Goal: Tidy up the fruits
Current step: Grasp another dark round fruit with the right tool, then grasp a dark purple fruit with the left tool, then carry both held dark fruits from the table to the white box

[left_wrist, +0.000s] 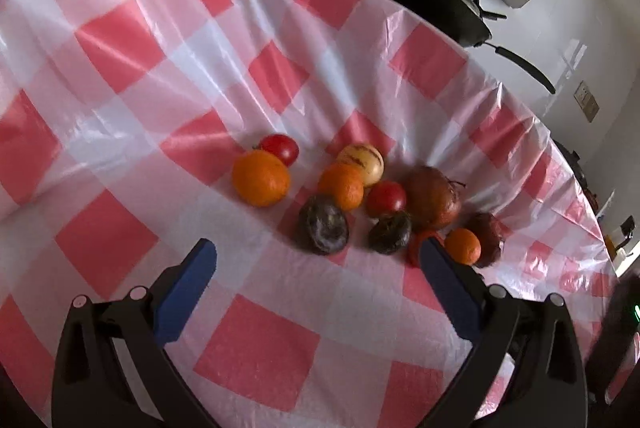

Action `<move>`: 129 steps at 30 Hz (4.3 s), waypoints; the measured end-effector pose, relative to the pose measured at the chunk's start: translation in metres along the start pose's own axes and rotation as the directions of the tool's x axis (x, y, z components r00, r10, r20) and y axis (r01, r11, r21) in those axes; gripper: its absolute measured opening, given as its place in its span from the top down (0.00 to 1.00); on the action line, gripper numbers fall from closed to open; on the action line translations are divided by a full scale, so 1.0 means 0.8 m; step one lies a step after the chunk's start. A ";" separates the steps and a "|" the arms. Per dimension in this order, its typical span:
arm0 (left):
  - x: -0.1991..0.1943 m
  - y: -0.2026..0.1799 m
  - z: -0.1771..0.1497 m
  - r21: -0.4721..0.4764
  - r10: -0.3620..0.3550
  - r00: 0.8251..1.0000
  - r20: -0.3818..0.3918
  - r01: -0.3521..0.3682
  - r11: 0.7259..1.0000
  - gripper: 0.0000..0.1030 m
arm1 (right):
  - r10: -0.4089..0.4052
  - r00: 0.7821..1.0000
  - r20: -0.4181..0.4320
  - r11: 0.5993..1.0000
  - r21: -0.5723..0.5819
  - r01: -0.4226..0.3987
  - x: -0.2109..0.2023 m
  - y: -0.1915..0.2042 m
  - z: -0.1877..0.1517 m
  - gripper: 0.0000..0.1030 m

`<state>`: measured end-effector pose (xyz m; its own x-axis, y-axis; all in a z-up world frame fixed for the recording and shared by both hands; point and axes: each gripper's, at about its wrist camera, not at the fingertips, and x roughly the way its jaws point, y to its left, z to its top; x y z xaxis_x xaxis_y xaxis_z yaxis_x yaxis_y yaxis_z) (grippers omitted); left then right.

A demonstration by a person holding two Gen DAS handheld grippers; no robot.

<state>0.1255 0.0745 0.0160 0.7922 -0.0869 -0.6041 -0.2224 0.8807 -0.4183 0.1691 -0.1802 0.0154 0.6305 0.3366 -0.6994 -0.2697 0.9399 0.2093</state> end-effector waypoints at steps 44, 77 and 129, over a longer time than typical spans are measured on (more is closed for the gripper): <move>0.079 -0.039 0.025 0.336 0.298 0.947 -0.119 -0.244 0.910 0.26 | 0.102 0.994 0.025 0.970 0.220 -0.105 0.024 -0.033 0.006 0.58; -0.036 -0.022 -0.042 0.255 0.086 0.990 -0.110 -0.056 0.965 0.60 | 0.122 0.991 0.047 0.965 0.229 -0.130 0.023 -0.036 0.004 0.58; -0.329 0.200 -0.163 0.207 0.324 0.945 0.035 -0.324 0.923 0.60 | 0.377 0.923 -0.078 0.917 -0.107 -0.383 -0.169 0.251 -0.247 0.58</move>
<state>-0.1930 0.1779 0.0198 0.6963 0.2198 -0.6833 -0.3446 0.9374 -0.0496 -0.1141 -0.0480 0.0165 0.4235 0.6603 -0.6202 -0.5669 0.7272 0.3870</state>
